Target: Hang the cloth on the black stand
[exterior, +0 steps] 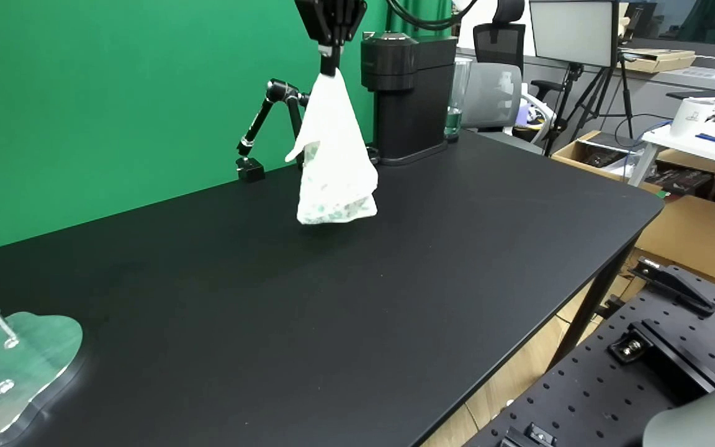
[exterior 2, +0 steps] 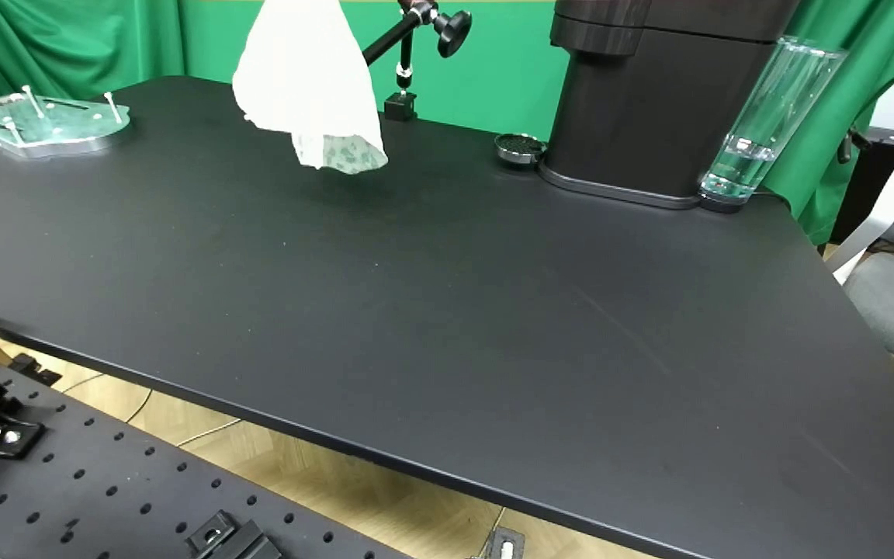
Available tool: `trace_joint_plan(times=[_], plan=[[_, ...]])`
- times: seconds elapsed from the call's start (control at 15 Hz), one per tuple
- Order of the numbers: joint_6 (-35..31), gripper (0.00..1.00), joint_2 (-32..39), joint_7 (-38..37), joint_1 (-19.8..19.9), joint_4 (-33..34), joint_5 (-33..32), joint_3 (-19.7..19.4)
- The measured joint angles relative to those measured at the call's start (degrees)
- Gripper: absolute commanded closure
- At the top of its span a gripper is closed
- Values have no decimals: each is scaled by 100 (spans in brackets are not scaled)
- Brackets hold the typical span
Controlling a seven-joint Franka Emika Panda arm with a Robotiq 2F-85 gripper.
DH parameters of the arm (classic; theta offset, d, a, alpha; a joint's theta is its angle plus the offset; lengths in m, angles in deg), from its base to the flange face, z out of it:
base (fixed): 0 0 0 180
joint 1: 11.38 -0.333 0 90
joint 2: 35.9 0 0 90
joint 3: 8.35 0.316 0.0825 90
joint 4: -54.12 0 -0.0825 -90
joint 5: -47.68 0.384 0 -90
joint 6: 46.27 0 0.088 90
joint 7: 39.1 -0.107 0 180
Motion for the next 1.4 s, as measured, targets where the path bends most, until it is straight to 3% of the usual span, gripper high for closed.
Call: trace_joint_plan(times=[0.53, 1.4], plan=[[105, 100, 307, -256, -104, 1028, -3, -172], [283, 100, 2162, -366, -223, 2503, -3, -110]])
